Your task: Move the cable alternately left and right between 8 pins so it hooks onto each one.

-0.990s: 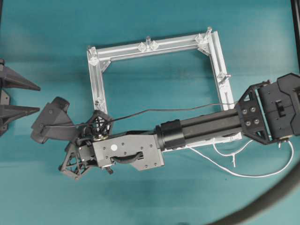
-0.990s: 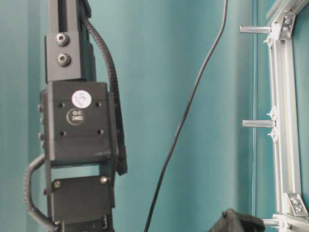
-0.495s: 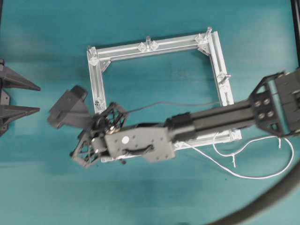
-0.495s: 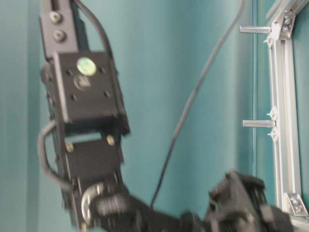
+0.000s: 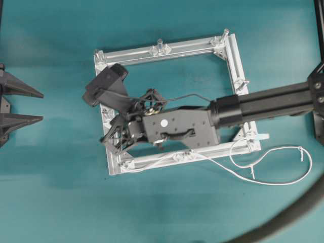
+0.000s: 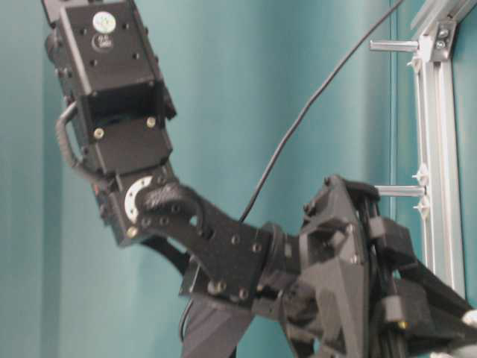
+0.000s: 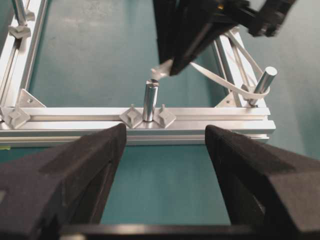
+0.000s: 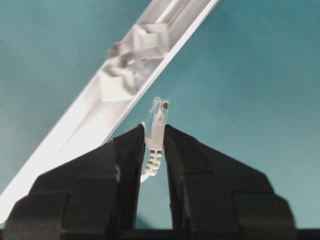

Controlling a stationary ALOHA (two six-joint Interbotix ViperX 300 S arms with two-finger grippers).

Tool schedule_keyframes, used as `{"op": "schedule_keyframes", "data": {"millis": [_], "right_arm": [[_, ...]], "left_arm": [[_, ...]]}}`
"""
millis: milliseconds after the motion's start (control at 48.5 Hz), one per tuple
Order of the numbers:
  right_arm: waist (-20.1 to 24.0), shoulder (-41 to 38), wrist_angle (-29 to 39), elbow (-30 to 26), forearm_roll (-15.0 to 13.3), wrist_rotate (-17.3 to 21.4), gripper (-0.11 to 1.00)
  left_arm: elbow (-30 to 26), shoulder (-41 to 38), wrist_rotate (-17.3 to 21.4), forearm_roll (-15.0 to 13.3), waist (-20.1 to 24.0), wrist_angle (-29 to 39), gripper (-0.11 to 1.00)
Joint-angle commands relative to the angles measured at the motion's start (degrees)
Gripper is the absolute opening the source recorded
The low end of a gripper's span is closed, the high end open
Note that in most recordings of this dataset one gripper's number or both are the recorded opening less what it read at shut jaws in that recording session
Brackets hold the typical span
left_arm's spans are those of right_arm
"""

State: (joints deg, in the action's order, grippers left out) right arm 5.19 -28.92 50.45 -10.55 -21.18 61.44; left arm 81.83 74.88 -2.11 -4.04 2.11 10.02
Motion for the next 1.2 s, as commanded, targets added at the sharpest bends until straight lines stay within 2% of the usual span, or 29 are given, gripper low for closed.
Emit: {"op": "schedule_keyframes", "data": {"millis": [0, 62, 165, 227, 351, 413, 495, 619, 887, 1176], "right_arm": [[-1.8, 3.1, -0.9, 0.2, 0.3, -0.4, 0.16], [-3.4, 2.9, -1.6, 0.5, 0.7, -1.7, 0.16], [-6.2, 2.7, -2.8, 0.1, 2.6, -6.5, 0.16], [-8.2, 2.1, -3.1, -1.2, 5.7, -10.9, 0.16], [-11.1, -0.4, -1.1, -5.5, 13.6, -20.0, 0.16], [-12.0, -2.1, 0.4, -8.3, 15.8, -24.2, 0.16], [-12.5, -4.1, 2.7, -12.7, 16.4, -28.6, 0.16], [-13.3, -6.6, 4.7, -17.9, 17.3, -32.2, 0.16], [-14.2, -12.1, 7.5, -27.7, 21.9, -41.9, 0.16], [-15.0, -16.0, 8.8, -36.0, 22.1, -44.9, 0.16]], "left_arm": [[-0.7, -0.4, -0.2, 0.2, -0.2, -0.3, 0.74], [-0.7, -0.4, -0.2, 0.2, -0.2, -0.3, 0.74], [-0.7, -0.4, -0.2, 0.2, -0.2, -0.3, 0.74], [-0.7, -0.4, -0.2, 0.2, -0.1, -0.3, 0.74], [-0.7, -0.4, -0.2, 0.2, -0.2, -0.2, 0.74], [-0.7, -0.4, -0.2, 0.2, -0.2, -0.3, 0.74], [-0.7, -0.4, -0.2, 0.2, -0.2, -0.3, 0.74], [-0.7, -0.4, -0.2, 0.2, -0.2, -0.2, 0.74], [-0.7, -0.4, -0.2, 0.2, -0.2, -0.2, 0.74], [-0.7, -0.4, -0.2, 0.2, -0.2, -0.2, 0.74]]}}
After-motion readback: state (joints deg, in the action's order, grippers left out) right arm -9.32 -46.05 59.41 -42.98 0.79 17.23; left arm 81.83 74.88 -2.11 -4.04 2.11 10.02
